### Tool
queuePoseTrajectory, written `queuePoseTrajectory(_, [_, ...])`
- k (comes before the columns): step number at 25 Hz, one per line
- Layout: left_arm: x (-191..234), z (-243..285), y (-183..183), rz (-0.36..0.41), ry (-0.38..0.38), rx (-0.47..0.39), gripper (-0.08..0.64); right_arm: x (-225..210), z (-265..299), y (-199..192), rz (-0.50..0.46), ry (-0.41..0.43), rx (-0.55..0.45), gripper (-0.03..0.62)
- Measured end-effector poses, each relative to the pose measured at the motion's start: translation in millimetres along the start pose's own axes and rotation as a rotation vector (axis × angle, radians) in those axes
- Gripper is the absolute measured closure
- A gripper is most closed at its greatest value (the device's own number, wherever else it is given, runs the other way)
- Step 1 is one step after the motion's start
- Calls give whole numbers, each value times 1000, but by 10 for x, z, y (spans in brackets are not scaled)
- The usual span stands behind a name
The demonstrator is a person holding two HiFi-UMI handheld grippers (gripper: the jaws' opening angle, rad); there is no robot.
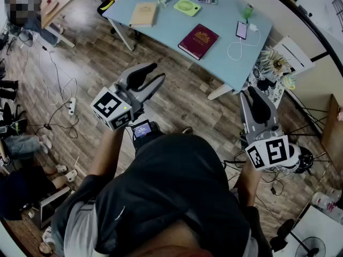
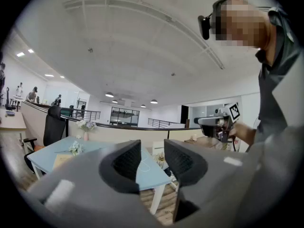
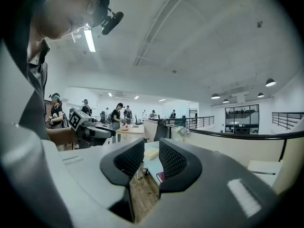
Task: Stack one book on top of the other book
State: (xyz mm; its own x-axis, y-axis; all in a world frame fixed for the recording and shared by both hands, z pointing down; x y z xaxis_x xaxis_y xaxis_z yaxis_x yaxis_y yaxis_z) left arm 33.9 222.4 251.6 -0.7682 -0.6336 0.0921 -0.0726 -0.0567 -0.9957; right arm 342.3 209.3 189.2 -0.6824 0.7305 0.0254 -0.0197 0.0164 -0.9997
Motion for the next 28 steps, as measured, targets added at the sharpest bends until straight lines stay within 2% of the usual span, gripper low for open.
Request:
queuePoseTrajectory(9, [211, -104, 122, -35, -33, -6, 394, 173, 244, 1, 9, -30, 12, 495])
queuePoseTrajectory(12, [387, -234, 122, -14, -25, 11, 394, 294, 384, 30, 6, -34, 15, 495])
queuePoseTrajectory(17, [647, -468, 132, -20, -35, 2, 394, 545, 618, 56, 10, -46, 19, 495])
queuePoseTrajectory(28, [1190, -1086, 97, -36, -69, 8, 394, 1143, 1067, 86, 74, -128, -23, 495])
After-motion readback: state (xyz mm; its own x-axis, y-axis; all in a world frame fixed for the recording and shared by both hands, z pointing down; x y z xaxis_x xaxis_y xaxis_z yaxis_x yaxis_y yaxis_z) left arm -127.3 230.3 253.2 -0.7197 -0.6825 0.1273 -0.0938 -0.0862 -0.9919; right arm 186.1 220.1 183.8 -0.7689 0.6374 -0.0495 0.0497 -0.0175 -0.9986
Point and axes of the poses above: the fingertips, and each gripper's own axes: z forward along the fingers, x to its left, y out of its top, the point moved 6 cm from there along -z, backward along the fingers, and after that the axes turned 5 degrees about -x, right-handed, at the moved point
